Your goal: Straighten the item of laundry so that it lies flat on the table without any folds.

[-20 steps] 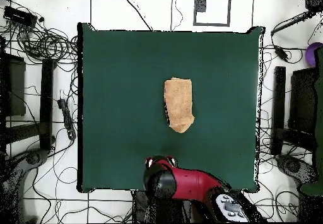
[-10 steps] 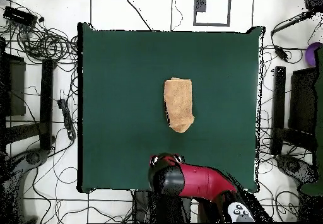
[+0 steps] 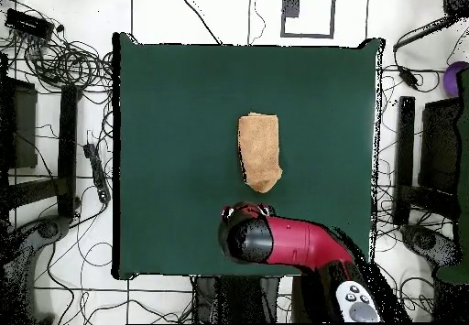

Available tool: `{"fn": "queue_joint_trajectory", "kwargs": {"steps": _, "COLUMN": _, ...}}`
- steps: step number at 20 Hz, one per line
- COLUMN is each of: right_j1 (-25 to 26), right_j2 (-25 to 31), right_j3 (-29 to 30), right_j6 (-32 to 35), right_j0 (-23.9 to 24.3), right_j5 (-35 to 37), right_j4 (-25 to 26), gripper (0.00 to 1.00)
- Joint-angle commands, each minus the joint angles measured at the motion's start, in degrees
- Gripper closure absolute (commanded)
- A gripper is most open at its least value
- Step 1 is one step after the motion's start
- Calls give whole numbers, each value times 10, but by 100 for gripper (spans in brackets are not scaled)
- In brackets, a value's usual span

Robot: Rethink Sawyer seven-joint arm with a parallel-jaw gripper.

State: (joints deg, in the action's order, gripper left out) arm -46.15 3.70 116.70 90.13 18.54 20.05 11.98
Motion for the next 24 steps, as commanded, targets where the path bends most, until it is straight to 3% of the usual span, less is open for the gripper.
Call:
{"fn": "queue_joint_trajectory", "kwargs": {"steps": 1, "right_j1": 52, "right_j2": 40, "right_j3": -63, "right_j6": 25, "right_j0": -12, "right_j5": 51, "right_j4": 13, "gripper": 0}}
{"fn": "queue_joint_trajectory", "kwargs": {"steps": 15, "right_j1": 52, "right_j2": -18, "right_j3": -105, "right_j6": 54, "right_j0": -40, "right_j5": 62, "right_j4": 19, "gripper": 0}}
{"fn": "queue_joint_trajectory", "kwargs": {"steps": 18, "right_j1": 91, "right_j2": -50, "right_j3": -113, "right_j6": 86, "right_j0": -36, "right_j5": 39, "right_j4": 11, "gripper": 0}}
{"fn": "queue_joint_trajectory", "kwargs": {"steps": 24, "right_j1": 200, "right_j2": -16, "right_j3": -105, "right_j6": 69, "right_j0": 54, "right_j5": -63, "right_j4": 11, "gripper": 0}}
